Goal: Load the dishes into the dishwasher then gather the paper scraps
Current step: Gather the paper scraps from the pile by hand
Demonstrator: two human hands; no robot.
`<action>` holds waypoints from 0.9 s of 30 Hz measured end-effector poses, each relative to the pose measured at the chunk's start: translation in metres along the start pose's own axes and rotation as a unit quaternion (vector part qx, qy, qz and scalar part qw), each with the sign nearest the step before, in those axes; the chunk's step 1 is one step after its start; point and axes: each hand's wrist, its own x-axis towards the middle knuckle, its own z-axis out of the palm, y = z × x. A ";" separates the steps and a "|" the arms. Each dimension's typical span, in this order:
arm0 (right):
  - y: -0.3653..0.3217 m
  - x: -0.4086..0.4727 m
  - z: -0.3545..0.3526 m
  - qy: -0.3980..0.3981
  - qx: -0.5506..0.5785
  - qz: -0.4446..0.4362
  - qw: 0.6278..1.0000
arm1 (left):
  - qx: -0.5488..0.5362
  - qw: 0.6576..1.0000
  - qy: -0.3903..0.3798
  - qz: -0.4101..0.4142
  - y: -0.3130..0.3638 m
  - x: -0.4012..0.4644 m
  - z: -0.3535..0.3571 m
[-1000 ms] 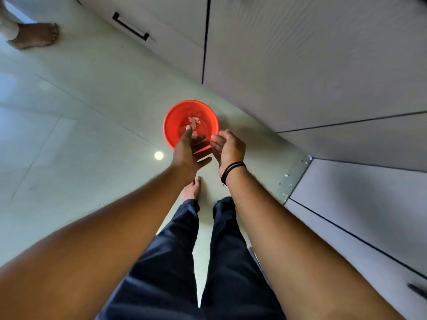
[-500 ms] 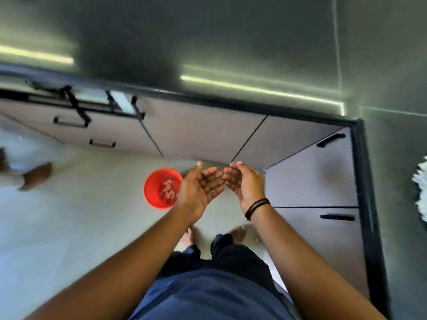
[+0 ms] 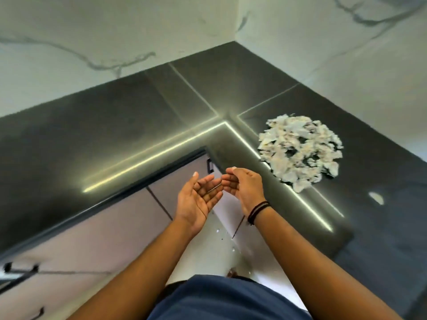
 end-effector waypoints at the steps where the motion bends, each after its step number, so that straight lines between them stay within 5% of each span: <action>1: -0.006 0.005 -0.010 0.013 0.007 -0.004 1.000 | 0.009 1.000 -0.009 -0.005 -0.003 0.006 0.012; 9: -0.059 0.031 -0.100 0.180 0.052 -0.069 0.980 | 0.114 0.989 -0.077 -0.058 -0.015 0.058 0.093; 13: -0.075 0.046 -0.127 0.255 -0.083 -0.115 0.957 | 0.175 0.977 -0.079 -0.089 -0.012 0.092 0.117; 18: -0.071 0.060 -0.129 0.250 -0.357 -0.122 0.892 | 0.217 0.965 -0.085 -0.116 -0.019 0.127 0.141; 25: -0.071 0.082 -0.114 0.240 -0.569 -0.064 0.784 | 0.246 0.948 -0.121 -0.160 -0.019 0.150 0.155; 27: -0.068 0.086 -0.112 0.250 -0.574 -0.053 0.778 | 0.246 0.946 -0.125 -0.171 -0.017 0.153 0.154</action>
